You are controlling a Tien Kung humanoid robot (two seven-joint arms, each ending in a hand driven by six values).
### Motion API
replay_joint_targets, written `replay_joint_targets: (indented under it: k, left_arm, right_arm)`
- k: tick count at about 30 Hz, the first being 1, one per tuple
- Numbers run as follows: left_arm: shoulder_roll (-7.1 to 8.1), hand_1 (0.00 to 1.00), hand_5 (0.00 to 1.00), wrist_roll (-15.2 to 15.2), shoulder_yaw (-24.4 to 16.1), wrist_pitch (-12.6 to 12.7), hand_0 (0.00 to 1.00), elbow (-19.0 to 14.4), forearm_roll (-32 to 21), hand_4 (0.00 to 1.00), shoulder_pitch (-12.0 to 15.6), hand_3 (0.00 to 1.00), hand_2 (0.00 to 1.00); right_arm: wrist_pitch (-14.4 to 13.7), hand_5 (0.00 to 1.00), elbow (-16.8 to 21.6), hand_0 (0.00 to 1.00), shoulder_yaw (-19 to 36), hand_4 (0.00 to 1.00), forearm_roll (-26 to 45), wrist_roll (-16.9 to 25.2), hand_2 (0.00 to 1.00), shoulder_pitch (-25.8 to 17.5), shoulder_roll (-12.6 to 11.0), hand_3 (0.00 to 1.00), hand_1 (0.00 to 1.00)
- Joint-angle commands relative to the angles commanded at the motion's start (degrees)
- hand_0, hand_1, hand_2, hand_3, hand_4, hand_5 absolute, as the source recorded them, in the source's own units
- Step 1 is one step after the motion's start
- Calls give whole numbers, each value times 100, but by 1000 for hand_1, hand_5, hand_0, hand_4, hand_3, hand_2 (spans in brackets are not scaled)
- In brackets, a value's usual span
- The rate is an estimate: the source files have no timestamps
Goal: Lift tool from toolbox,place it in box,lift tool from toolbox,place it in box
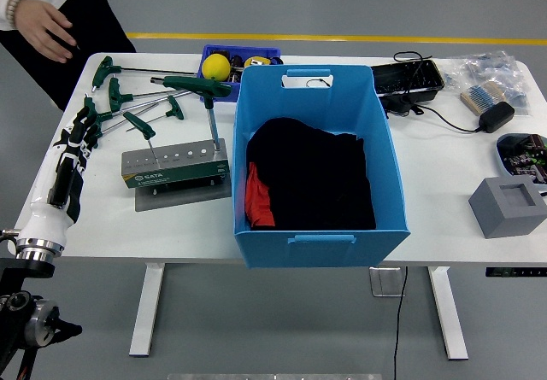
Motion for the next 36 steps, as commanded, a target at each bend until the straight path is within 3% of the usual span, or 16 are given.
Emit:
replay_joint_targets:
  k: [9, 15, 18, 19, 24, 25, 28, 30, 31, 32, 34, 36]
  left_arm:
    - [28, 998, 998, 26, -17, 42, 998, -21, 221, 942, -74, 998, 998]
    - [73, 998, 998, 114, -57, 100, 998, -48, 550, 941, -282, 998, 998]
    - [186, 998, 998, 281, -12, 252, 998, -91, 947, 941, -468, 998, 998]
    - [224, 998, 726, 341, -1, 282, 998, -105, 1103, 998, -521, 998, 998]
    - [682, 998, 726, 737, 255, 64, 998, -197, 2319, 998, -1011, 998, 998]
    - [816, 998, 530, 824, 399, -17, 998, -192, 2542, 998, -1158, 998, 998]
    - [1141, 998, 530, 943, 846, -240, 998, -134, 3287, 998, -1613, 998, 998]
    - [1271, 998, 530, 930, 1126, -371, 998, -89, 3771, 998, -1910, 998, 998]
    - [1332, 998, 436, 942, 1290, -411, 998, -50, 3994, 998, -2074, 998, 998]
    - [1369, 998, 436, 962, 1434, -431, 998, -15, 4218, 998, -2216, 998, 998]
    - [1404, 998, 436, 1036, 1725, -469, 998, 79, 4701, 998, -2504, 998, 998]
    - [1402, 998, 436, 1138, 2008, -480, 998, 253, 4862, 998, -2796, 998, 998]
  right_arm:
    - [-22, 669, 17, 631, -25, 779, 6, -1, 685, 3, 8, 551, 607]
    - [-16, 670, 20, 631, -20, 779, -11, -14, 685, -2, 4, 551, 607]
    - [-11, 670, 20, 631, -54, 779, 47, -6, 685, -7, -2, 551, 607]
    - [-8, 669, 24, 631, -74, 779, 69, -3, 684, -8, -7, 551, 607]
    - [2, 669, 31, 631, -137, 779, 153, 11, 684, -24, -23, 551, 607]
    - [2, 670, 29, 631, -123, 779, 142, 5, 684, -30, -23, 551, 607]
    - [2, 670, 36, 631, -111, 779, 137, -12, 684, -57, -27, 551, 607]
    - [5, 670, 35, 631, -97, 779, 111, -25, 684, -72, -30, 551, 607]
    - [4, 669, 33, 631, -74, 778, 79, -37, 684, -80, -29, 551, 607]
    - [3, 669, 31, 631, -53, 778, 53, -47, 684, -86, -27, 551, 607]
    - [2, 669, 30, 631, -18, 778, 6, -66, 684, -101, -26, 551, 607]
    - [5, 669, 29, 631, 8, 778, -31, -83, 684, -112, -28, 551, 607]
